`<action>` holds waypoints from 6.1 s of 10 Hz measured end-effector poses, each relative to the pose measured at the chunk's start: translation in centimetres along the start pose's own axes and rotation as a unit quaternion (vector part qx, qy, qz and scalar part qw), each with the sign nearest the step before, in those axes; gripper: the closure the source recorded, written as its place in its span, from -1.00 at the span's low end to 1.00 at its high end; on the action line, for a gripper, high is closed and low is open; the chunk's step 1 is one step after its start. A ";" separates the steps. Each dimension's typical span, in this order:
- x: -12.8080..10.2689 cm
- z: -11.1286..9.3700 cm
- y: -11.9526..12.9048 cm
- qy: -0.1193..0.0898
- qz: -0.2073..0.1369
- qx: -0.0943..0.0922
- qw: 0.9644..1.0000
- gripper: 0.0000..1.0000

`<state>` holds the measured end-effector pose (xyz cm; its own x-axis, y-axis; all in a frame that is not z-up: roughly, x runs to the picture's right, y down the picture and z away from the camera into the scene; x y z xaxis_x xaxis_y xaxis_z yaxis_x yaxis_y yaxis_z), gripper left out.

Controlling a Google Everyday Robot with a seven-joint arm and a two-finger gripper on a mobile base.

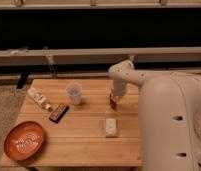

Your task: Place the pepper in the ceramic bowl

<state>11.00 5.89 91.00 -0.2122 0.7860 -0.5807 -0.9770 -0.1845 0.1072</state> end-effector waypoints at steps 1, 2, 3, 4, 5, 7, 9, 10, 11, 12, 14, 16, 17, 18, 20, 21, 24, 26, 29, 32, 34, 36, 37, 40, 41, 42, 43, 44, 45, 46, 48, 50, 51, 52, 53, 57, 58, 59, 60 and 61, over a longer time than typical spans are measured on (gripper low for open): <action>-0.5 0.1 -0.1 -0.002 0.003 -0.003 1.000 -0.29; -0.9 0.2 -0.2 -0.004 0.005 -0.006 1.000 -0.49; -1.3 0.2 -0.2 -0.008 0.005 -0.012 1.000 -0.59; -1.3 0.2 0.0 -0.009 0.001 -0.016 1.000 -0.60; -1.3 0.3 0.3 -0.009 -0.005 -0.020 1.000 -0.60; -1.0 0.6 0.9 -0.006 -0.018 -0.021 1.000 -0.60; -0.7 1.3 1.8 0.001 -0.033 -0.019 0.999 -0.60; -0.6 1.9 2.2 0.008 -0.039 -0.016 0.999 -0.60; -0.4 2.8 2.5 0.016 -0.045 -0.010 0.999 -0.60; -0.3 3.2 2.6 0.022 -0.048 -0.006 0.999 -0.56; 0.0 4.1 2.9 0.037 -0.059 0.007 0.998 -0.18; 0.1 4.2 2.9 0.041 -0.062 0.011 0.997 0.17; 0.1 4.0 2.8 0.041 -0.059 0.009 0.997 0.43; 0.1 3.8 2.6 0.043 -0.058 0.010 0.997 0.62; 0.3 3.1 3.4 0.044 -0.067 0.011 0.997 0.96; 0.4 2.7 3.6 0.043 -0.070 0.010 0.997 1.00; 2.1 0.4 4.9 0.043 -0.088 0.010 0.995 1.00; 2.9 -0.6 5.8 0.044 -0.102 0.012 0.994 1.00; 5.0 -3.7 9.3 0.044 -0.146 0.016 0.988 1.00; 7.0 -5.4 12.5 0.046 -0.187 0.017 0.981 1.00; 8.1 -7.0 14.1 0.046 -0.215 0.019 0.975 1.00; 10.0 -8.3 16.8 0.048 -0.239 0.014 0.970 1.00; 10.0 -8.8 17.2 0.048 -0.247 0.018 0.968 1.00; 11.6 -10.8 20.4 0.047 -0.281 0.015 0.958 1.00; 12.5 -11.3 20.9 0.048 -0.289 0.019 0.956 1.00; 12.8 -11.5 21.4 0.048 -0.295 0.020 0.954 1.00; 13.4 -11.9 22.8 0.048 -0.307 0.020 0.950 1.00; 14.6 -12.1 24.3 0.050 -0.323 0.017 0.945 1.00; 15.6 -12.3 24.7 0.051 -0.328 0.015 0.943 1.00; 16.3 -12.0 24.8 0.053 -0.330 0.015 0.942 1.00; 18.7 -11.6 27.1 0.056 -0.352 0.012 0.934 1.00; 19.3 -11.6 27.9 0.056 -0.363 0.014 0.930 1.00; 19.8 -12.4 27.9 0.057 -0.369 0.018 0.928 1.00; 20.6 -12.8 28.6 0.058 -0.376 0.019 0.924 1.00; 21.8 -12.9 29.9 0.060 -0.386 0.019 0.920 1.00; 22.8 -12.7 31.5 0.060 -0.407 0.024 0.911 1.00; 22.8 -12.8 31.6 0.061 -0.408 0.025 0.911 1.00; 23.3 -13.0 32.0 0.061 -0.411 0.026 0.909 1.00; 24.1 -13.2 32.6 0.061 -0.415 0.026 0.907 1.00; 25.6 -13.4 33.6 0.061 -0.424 0.027 0.903 1.00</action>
<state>-26.95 11.84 68.91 0.6131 0.5602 -0.5571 -0.7880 0.4844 -0.3801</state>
